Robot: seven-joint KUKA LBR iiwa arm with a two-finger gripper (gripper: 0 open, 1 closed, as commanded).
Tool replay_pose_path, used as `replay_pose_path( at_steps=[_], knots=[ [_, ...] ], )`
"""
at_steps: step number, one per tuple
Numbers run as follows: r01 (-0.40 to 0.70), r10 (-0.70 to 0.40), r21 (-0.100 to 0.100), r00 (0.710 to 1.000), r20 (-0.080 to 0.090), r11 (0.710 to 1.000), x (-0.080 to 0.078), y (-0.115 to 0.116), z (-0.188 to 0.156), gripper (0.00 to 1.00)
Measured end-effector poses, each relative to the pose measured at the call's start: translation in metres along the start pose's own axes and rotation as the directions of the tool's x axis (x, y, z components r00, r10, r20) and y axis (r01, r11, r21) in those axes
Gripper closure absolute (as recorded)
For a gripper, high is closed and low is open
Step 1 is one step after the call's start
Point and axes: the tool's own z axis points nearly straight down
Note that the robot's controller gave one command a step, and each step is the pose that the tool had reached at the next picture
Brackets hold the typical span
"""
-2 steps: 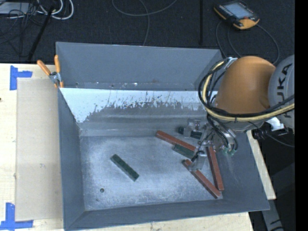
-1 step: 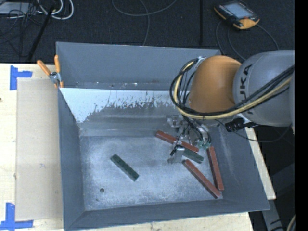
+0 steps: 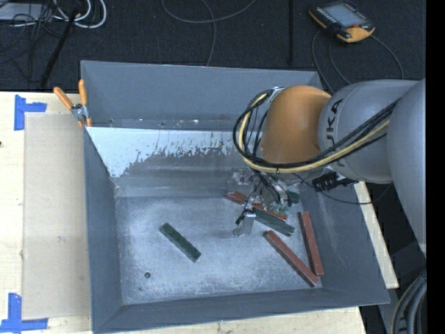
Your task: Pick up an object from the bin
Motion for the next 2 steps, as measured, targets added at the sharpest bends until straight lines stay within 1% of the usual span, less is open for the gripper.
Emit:
replay_pose_path(
  at_steps=[1, 2],
  knots=[
    [0.057, -0.057, 0.004, 0.998, 0.001, 0.998, -0.001, -0.033, 0.022, 0.0],
    [0.161, -0.161, 0.003, 0.987, 0.002, 0.987, -0.001, -0.059, 0.035, 0.0]
  ],
)
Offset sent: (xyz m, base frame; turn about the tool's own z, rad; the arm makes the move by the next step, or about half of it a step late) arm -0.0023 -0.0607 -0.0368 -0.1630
